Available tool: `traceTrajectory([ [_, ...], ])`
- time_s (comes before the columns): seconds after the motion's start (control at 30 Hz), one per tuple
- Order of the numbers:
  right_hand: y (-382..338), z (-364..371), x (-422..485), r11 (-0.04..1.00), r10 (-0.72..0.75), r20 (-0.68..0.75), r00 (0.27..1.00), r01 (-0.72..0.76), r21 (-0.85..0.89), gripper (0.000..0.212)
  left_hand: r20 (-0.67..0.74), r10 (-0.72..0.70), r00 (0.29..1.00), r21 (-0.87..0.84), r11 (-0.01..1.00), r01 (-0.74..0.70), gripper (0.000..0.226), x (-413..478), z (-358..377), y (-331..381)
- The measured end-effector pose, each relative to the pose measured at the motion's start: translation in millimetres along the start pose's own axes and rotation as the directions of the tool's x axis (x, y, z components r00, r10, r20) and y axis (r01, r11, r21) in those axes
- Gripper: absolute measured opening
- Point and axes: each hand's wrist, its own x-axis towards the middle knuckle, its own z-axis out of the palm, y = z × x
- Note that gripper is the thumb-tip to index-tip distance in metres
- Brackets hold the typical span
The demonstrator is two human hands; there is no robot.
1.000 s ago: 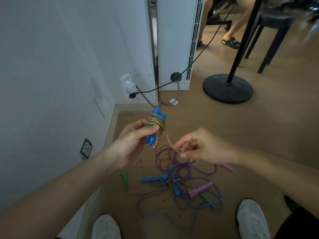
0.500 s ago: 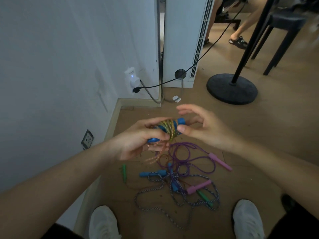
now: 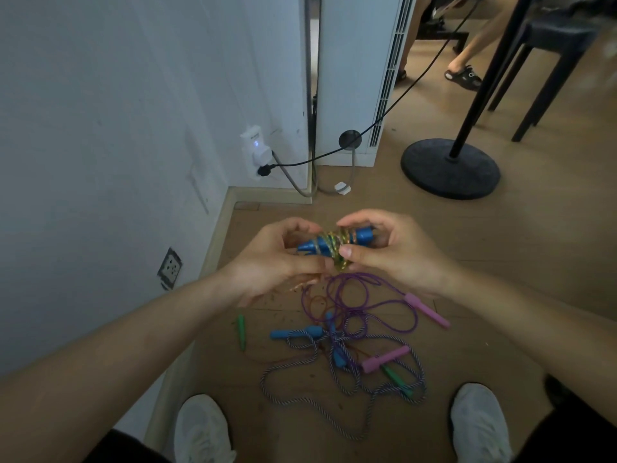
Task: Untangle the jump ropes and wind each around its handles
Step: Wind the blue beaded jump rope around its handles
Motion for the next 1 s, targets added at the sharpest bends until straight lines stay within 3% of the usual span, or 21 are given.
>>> traceTrajectory([
  [0.23,2.6,-1.7,-2.4,0.983,-0.014,-0.091,0.996,-0.003,-0.184,0.041,-0.062,-0.057,0.996,-0.122,0.991,0.049,0.045,3.4,-5.6,-2.9],
  [0.4,3.0,1.7,-1.3,0.98,0.07,-0.088,0.994,-0.085,-0.181,0.042,-0.128,-0.023,0.991,-0.001,1.0,0.023,0.045,2.2,-6.5,-3.3],
  [0.57,0.9,3.9,-3.0,0.977,0.127,0.055,0.99,-0.115,-0.179,0.076,-0.213,0.048,0.976,0.032,0.999,-0.042,0.041,-1.1,-1.9,-3.2],
  [0.67,-2.8,7.2,-4.9,0.978,0.17,0.105,0.98,-0.154,-0.141,0.05,-0.249,0.11,0.962,0.028,0.994,-0.107,0.036,-2.1,0.8,-4.0],
  [0.77,-7.6,10.6,-6.2,0.979,0.172,0.055,0.984,-0.165,-0.118,0.025,-0.251,0.165,0.954,-0.001,0.985,-0.17,0.033,-2.1,3.6,-1.7],
  [0.9,-6.3,10.6,-5.9,0.985,0.136,-0.1,0.986,-0.145,-0.093,0.017,-0.181,0.187,0.966,-0.112,0.971,-0.209,0.042,-3.8,7.4,2.4],
  [1.0,-7.5,8.0,-5.8,0.983,0.177,-0.12,0.977,-0.18,-0.014,0.017,-0.181,0.258,0.949,-0.145,0.947,-0.285,0.035,-4.4,8.8,1.6],
])
